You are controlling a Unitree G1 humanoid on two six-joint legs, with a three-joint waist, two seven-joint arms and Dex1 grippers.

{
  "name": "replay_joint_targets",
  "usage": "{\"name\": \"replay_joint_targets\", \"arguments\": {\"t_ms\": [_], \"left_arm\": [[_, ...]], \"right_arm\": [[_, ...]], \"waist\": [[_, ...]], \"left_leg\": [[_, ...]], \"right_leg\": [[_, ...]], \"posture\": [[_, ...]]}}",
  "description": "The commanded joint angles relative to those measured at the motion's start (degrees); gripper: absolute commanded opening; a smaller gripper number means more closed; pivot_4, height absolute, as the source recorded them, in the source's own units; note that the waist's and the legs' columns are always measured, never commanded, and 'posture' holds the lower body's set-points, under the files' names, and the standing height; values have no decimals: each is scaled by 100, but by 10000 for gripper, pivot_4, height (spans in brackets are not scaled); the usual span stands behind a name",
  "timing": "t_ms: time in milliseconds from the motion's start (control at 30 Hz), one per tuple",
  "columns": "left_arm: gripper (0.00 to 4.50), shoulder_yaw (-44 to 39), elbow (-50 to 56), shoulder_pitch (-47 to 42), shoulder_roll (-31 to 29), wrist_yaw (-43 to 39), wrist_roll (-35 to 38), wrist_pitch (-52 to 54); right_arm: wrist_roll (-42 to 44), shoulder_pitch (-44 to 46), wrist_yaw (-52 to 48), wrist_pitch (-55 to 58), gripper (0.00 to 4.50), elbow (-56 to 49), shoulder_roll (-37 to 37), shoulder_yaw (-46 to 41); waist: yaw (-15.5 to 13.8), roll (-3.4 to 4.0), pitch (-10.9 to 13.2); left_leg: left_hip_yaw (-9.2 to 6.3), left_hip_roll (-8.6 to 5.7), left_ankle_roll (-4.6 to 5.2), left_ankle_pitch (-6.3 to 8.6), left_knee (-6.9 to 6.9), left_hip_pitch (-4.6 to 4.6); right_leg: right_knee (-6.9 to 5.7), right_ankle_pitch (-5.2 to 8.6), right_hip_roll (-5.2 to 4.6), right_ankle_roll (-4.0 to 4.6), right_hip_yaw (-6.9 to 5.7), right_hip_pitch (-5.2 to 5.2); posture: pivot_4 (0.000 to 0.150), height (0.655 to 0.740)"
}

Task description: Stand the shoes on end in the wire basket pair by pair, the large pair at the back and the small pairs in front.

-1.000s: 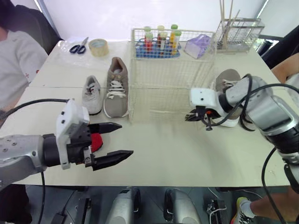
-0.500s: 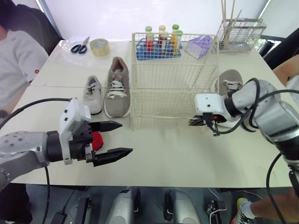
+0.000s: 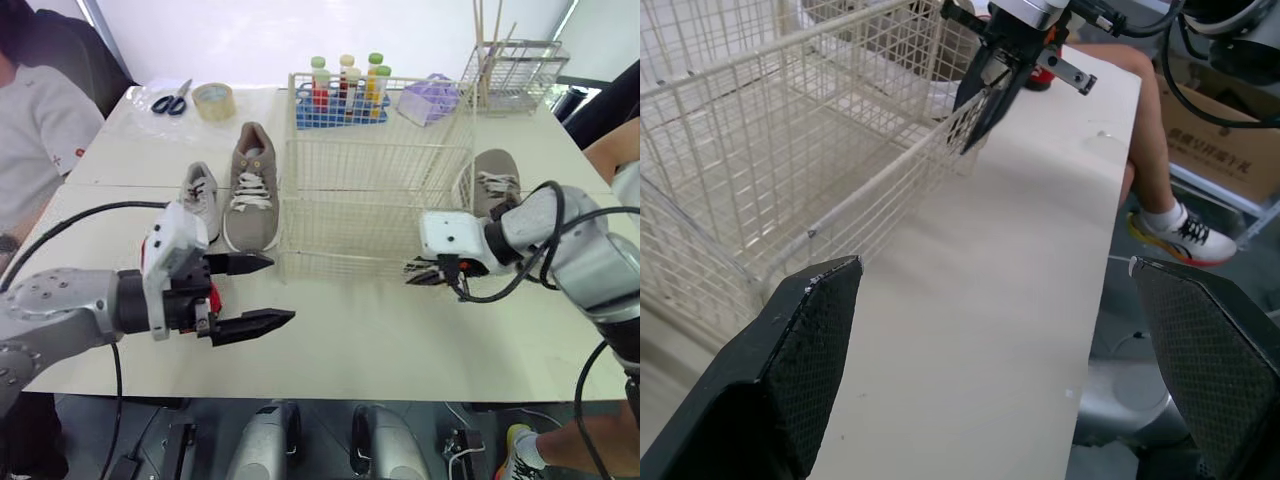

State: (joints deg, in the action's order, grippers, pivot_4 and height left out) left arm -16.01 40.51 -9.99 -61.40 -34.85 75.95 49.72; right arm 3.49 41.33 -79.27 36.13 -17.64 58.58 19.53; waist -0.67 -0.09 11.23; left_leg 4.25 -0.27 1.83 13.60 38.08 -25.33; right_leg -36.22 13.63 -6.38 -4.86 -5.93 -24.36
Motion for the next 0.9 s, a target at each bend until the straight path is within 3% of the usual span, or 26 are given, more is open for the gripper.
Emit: {"name": "replay_joint_targets", "arguments": {"t_ms": [33, 133, 233, 333, 467, 500, 533, 633, 767, 900], "left_arm": [[45000, 66, -41, -186, 64, -45, -35, -33], [45000, 161, -171, -290, 132, -143, -95, -32], [45000, 204, -358, -424, 219, -295, -107, -59], [45000, 198, -548, -611, 408, -309, -11, -74], [45000, 348, -608, -857, 834, -76, 91, -102], [45000, 405, -618, -910, 960, 22, 129, -98], [45000, 472, -607, -953, 1084, 80, 182, -92], [45000, 687, -447, -1033, 1360, 205, 257, -44], [45000, 1204, -121, -1075, 1961, 604, 153, -107], [45000, 1515, 19, -1165, 2212, 794, 21, -72]], "right_arm": [[153, 179, -74, 35, 24666, 59, 108, -297], [1257, 480, -520, 975, 39670, -176, 131, -946], [2396, 1108, -806, 2084, 39670, -99, 247, -1718], [2889, 1791, -613, 2586, 39670, 589, 272, -2308], [2577, 2673, 1116, 2272, 39670, 2346, -482, -3130], [2440, 2708, 1560, 2012, 42480, 2601, -649, -3288], [2309, 2592, 1842, 1746, 44969, 2718, -719, -3388], [1990, 2102, 2586, 1184, 44969, 2762, -822, -3615], [1372, 148, 4627, 1032, 44969, 1454, -1502, -4756], [1373, -1368, 5739, 1460, 44969, -139, -2409, -5650]], "waist": [[-10, 0, 0], [-7, 1, 1], [0, 2, 2], [-7, -3, -2], [-2, -17, -10], [1, -29, -19], [-6, -32, -21], [-21, -35, -22], [-95, -53, -34], [-150, -15, -34]], "left_leg": [[0, 0, 0, 0, 1, 0], [0, 0, 0, 0, 4, 0], [-2, 1, 1, 0, 4, 0], [-3, 3, 3, 1, 4, 1], [7, 0, 13, 7, 9, 5], [11, 0, 14, 8, 10, 6], [14, 0, 15, 9, 11, 10], [16, -4, 19, 10, 11, 6], [14, -8, 23, 10, 12, 1], [25, -8, 22, 8, 18, 1]], "right_leg": [[-1, 0, 0, 0, 0, 0], [-2, 0, 0, 0, 0, 1], [-5, 0, 1, 0, 0, 1], [-6, 0, 0, 0, 0, 1], [-5, -6, -5, 10, 11, 3], [-5, -6, -7, 11, 17, 4], [-5, -6, -7, 10, 25, 6], [-7, -18, -7, -10, 29, 5], [-1, -22, -9, -19, 29, 11], [-10, -29, -7, -31, 38, 3]], "posture": [[1500, 7371], [1500, 7371], [1500, 7371], [1500, 7371], [1500, 7371], [1500, 7371], [1500, 7371], [1500, 7371], [1500, 7371], [1500, 7371]]}}
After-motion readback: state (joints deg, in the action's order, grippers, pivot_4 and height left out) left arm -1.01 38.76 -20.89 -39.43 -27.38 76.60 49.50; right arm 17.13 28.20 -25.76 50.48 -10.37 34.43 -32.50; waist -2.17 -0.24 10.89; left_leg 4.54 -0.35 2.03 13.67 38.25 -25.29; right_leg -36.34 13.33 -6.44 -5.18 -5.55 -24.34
